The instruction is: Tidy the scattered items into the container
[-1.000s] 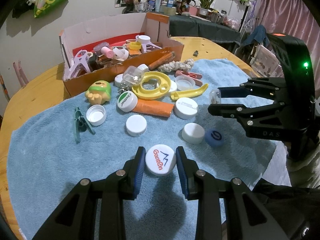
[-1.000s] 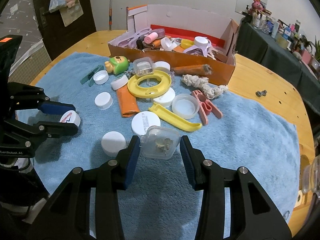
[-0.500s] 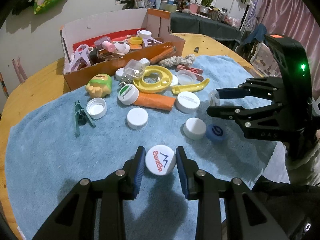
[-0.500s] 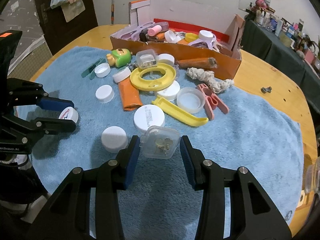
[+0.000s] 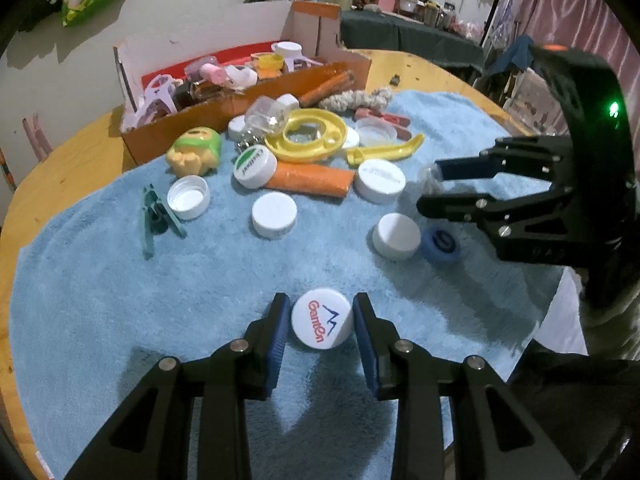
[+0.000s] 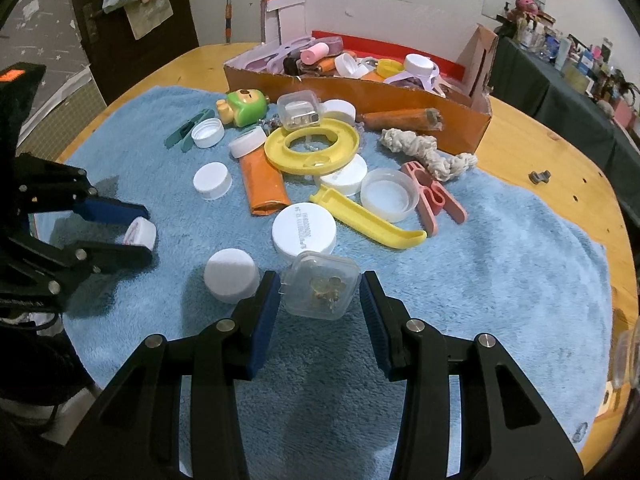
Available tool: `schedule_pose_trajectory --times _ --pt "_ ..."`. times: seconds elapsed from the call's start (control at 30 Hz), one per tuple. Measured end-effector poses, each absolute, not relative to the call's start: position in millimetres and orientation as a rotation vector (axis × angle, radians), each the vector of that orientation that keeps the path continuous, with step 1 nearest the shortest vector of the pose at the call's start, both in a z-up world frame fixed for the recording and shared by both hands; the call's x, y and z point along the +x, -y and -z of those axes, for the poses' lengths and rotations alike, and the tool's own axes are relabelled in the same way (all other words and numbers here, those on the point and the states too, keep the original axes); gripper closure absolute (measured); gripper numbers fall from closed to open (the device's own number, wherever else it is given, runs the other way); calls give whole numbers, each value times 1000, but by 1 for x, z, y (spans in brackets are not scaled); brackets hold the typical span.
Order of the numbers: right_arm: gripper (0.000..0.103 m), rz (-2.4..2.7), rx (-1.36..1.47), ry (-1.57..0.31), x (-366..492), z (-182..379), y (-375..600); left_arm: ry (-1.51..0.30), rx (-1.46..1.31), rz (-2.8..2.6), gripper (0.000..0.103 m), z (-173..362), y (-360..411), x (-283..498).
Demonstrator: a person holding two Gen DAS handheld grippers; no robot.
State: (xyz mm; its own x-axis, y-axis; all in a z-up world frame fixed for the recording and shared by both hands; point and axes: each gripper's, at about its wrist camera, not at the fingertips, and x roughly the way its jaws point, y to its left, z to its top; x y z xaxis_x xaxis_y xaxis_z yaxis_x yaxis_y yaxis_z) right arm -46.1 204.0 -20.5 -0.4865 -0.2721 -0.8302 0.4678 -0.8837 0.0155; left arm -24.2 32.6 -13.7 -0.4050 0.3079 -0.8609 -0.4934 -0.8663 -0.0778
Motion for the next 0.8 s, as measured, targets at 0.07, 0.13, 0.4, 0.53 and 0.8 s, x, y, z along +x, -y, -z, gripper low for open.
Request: schedule_pose_trajectory --times 0.07,0.13,0.4,0.53,0.8 --pt "63 2370 1270 -297 -46 20 -204 -274 -1337 -2277 61 14 -34 -23" --pt "63 2370 1271 -298 -46 20 -204 -291 -1322 -2276 56 13 -34 -20" --pt "63 2369 1271 -296 -46 22 -204 -305 -1327 -2275 55 13 -32 -20" --pt "63 2370 1272 -300 -45 22 -204 -280 -1344 -2262 69 16 -31 -22" --pt "63 2374 1271 -297 -44 22 -205 -268 -1317 -2275 69 11 -30 -19"
